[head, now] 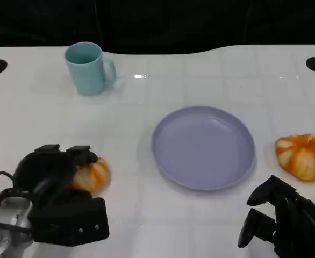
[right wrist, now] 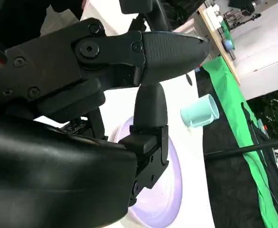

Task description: Grasp the bread from the table and place it into the plate.

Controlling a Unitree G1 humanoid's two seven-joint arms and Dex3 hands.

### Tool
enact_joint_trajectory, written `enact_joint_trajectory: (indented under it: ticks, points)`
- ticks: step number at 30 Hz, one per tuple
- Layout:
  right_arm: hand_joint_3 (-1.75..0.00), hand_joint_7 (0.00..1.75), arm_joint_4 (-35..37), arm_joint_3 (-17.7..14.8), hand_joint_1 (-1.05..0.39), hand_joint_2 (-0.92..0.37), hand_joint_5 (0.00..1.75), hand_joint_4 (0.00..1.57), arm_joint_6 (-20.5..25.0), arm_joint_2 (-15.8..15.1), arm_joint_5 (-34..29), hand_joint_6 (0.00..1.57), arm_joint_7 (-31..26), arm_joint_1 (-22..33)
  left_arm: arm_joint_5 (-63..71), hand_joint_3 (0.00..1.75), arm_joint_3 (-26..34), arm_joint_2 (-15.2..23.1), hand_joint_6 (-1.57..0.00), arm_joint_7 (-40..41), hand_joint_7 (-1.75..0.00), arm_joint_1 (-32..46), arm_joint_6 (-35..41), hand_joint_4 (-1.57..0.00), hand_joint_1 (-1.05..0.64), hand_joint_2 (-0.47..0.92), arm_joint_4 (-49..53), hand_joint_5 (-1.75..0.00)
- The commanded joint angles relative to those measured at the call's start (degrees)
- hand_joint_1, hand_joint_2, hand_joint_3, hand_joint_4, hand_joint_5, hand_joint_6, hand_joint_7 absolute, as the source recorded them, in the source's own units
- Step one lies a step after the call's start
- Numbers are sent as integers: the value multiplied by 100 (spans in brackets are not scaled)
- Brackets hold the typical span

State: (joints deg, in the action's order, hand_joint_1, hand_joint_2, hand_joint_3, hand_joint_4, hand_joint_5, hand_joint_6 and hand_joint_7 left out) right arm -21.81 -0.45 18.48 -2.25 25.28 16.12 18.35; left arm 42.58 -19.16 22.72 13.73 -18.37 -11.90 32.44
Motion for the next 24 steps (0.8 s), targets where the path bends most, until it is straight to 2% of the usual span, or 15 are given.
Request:
enact_joint_trajectory:
  ticks: [1,4,6,8,10,20,22,23,24]
  points:
    - [-45,168,-11,-78,-53,-92,175,60,17,-41,74,38,-16,-13,-102,61,10,8,-67,297,-174,-58,-204,-88,-21,79,149,-174]
    - [-45,168,13,-76,-53,-92,175,60,-17,-40,51,38,-9,-13,-282,70,94,-56,-65,279,-175,-49,-247,-87,-20,73,75,-175]
    - [-45,167,43,-67,-53,-92,175,60,-65,-46,15,39,7,-18,-599,92,240,-169,-64,171,-175,-20,-268,-85,-21,64,-27,-175]
    - [-45,167,57,-50,-52,-92,175,61,-117,-49,-35,40,12,-18,-848,103,339,-253,-64,54,-175,-8,-242,-82,-21,60,-133,-175]
    - [-46,167,61,-44,-52,-92,175,62,-136,-47,-55,40,14,-17,-935,108,359,-270,-65,5,-175,0,-218,-81,-20,59,-183,-175]
    - [-46,167,119,-60,-53,-92,175,62,-148,-49,-42,42,63,-39,-1189,113,477,-374,-68,-286,-175,-97,-70,-84,-16,56,-626,-175]
    - [-45,166,91,-71,-53,-92,175,62,-82,-39,-1,41,37,-37,-1204,110,467,-385,-66,-394,-175,-207,-43,-84,-16,55,-703,-175]
    - [-44,166,78,-74,-53,-92,175,62,-51,-37,12,41,22,-37,-1190,98,456,-383,-63,-422,-175,-244,-40,-82,-18,58,-724,-175]
    - [-44,165,69,-66,-53,-92,175,62,-50,-40,-15,41,1,-35,-1178,95,448,-393,-62,-429,-175,-276,-56,-82,-18,59,-732,-175]
